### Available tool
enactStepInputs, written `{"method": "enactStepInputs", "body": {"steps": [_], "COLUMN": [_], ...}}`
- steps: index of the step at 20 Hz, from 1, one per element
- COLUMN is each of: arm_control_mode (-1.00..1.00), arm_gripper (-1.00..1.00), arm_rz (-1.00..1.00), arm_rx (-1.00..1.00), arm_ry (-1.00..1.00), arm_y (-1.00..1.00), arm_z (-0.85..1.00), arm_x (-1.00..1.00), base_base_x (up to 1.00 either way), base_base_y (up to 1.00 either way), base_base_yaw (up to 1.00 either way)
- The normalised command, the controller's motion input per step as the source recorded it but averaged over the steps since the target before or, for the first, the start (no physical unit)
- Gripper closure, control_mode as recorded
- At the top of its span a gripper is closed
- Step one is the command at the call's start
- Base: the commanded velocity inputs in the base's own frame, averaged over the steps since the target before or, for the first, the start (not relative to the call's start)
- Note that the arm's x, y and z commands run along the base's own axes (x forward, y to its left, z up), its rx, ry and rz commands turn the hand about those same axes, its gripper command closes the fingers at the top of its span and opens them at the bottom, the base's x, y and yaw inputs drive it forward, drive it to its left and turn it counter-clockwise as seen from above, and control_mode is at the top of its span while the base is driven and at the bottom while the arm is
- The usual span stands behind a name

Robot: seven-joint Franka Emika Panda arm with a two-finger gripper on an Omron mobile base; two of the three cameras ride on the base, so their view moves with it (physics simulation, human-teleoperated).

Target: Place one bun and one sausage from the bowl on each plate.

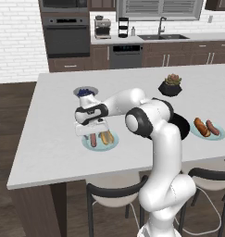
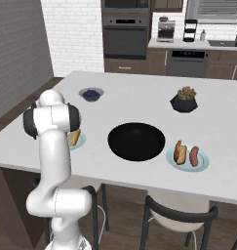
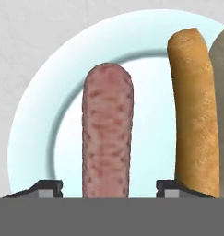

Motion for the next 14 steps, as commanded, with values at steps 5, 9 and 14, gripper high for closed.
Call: {"method": "enactStepInputs", "body": {"steps": [5, 9, 14], "arm_control_mode": [-1.00, -1.00, -1.00], "arm_gripper": [-1.00, -1.00, -1.00], "arm_rz": [0.00, 0.00, -0.01], "arm_rx": [0.01, 0.02, 0.05], "arm_ry": [0.00, -0.01, 0.00], "arm_y": [0.00, -0.37, -0.97], "arm_z": [0.40, 0.94, 0.76], "arm_x": [-0.17, -0.84, -0.85], "base_base_x": [0.00, 0.00, 0.00], "base_base_y": [0.00, 0.00, 0.00], "base_base_yaw": [0.00, 0.00, 0.00]}}
